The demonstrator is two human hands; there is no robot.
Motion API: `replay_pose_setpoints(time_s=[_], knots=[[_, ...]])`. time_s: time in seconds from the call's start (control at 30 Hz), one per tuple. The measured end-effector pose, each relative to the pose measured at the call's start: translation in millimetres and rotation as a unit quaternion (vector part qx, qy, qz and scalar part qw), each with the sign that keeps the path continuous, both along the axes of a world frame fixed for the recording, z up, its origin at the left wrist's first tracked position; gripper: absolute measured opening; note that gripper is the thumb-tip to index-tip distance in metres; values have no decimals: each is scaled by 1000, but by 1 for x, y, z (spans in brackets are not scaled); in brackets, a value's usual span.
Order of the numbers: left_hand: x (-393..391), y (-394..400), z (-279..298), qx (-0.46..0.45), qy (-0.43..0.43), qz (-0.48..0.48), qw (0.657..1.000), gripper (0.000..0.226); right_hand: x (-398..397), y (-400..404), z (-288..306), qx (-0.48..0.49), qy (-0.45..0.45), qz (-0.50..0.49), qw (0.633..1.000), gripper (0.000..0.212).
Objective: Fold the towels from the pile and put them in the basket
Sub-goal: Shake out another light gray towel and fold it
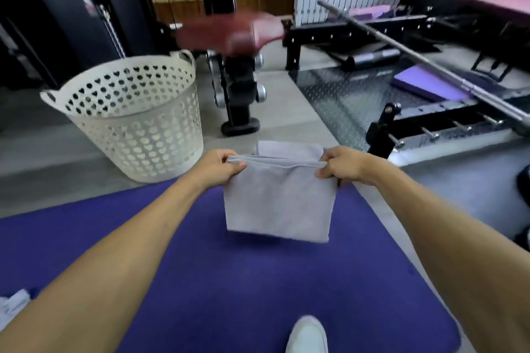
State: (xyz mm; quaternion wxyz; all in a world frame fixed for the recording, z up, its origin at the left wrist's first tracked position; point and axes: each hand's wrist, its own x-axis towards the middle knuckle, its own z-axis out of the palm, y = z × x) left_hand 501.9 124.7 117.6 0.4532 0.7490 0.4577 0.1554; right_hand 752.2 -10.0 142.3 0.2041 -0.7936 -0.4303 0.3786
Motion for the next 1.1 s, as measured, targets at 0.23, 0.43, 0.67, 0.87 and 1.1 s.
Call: replay_pose_setpoints(time_s=[0.23,0.43,0.67,0.87,1.1], knots=[[75,66,60,248,-59,36,966,8,48,61,47,275,-207,-51,937,11],[91,60,-55,334,104,-67,934,24,67,58,-76,192,-303,-37,933,15],[67,29,-154,281,157,-126,938,32,47,34,-180,120,-247,-85,958,19],[71,29,-145,269,135,-152,942,35,47,22,-186,160,-173,-159,959,21],[96,33,-141,298,120,-165,933,22,46,12,-193,209,-180,-184,944,19]])
